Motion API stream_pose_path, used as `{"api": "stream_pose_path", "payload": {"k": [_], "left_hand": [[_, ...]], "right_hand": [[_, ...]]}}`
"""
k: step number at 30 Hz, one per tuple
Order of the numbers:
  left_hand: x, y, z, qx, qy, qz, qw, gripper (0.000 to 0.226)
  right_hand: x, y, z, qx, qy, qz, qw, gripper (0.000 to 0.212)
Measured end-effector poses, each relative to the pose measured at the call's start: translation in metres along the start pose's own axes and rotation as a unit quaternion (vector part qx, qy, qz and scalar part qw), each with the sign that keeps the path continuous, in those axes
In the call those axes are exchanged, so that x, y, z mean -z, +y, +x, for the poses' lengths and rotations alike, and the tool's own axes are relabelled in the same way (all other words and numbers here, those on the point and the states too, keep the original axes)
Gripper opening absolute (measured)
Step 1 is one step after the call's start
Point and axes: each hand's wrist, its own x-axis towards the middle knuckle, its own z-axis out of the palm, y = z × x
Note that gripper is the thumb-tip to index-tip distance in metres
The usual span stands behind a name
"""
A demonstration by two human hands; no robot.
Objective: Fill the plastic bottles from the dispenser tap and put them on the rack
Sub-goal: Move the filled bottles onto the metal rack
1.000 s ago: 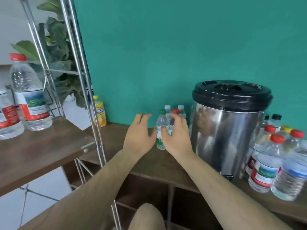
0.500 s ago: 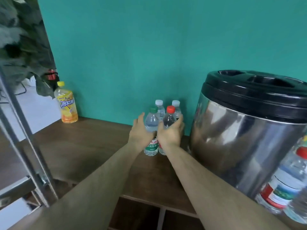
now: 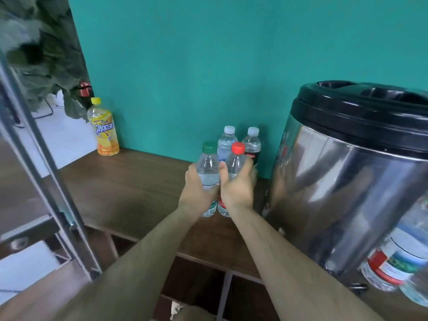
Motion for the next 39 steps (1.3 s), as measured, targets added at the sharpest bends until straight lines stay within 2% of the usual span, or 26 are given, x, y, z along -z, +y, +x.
{"api": "stream_pose_path", "payload": {"k": [7,10,13,18,24,29,33,39], "left_hand": [[0.033,0.018,-0.079,0.017,0.044,0.079,0.996,0.073],[0.049,0.042,-0.106,0.007,0.074,0.123,0.99,0.076],[0.072,0.079,-0.128,-0.045,0.11,0.149,0.982,0.08],[0.123,0.158,-0.168,-0.168,0.144,0.17,0.96,0.1],[0.196,0.234,-0.214,-0.225,0.194,0.172,0.939,0.104],[0.267,0.274,-0.25,-0.224,0.247,0.207,0.92,0.1],[0.32,0.285,-0.268,-0.204,0.297,0.247,0.9,0.099],[0.391,0.259,-0.286,-0.128,0.388,0.223,0.885,0.102]], "right_hand": [[0.036,-0.015,-0.056,0.039,-0.12,0.029,0.992,0.053],[0.058,-0.034,-0.072,0.079,-0.123,0.041,0.988,0.044],[0.085,-0.067,-0.08,0.158,-0.119,0.073,0.977,0.042],[0.133,-0.144,-0.09,0.271,-0.11,0.129,0.948,0.04],[0.161,-0.241,-0.114,0.36,-0.147,0.173,0.905,0.048],[0.151,-0.315,-0.146,0.41,-0.16,0.216,0.872,0.044],[0.127,-0.364,-0.17,0.389,-0.19,0.254,0.865,0.037],[0.063,-0.4,-0.211,0.361,-0.263,0.274,0.851,0.037]]}}
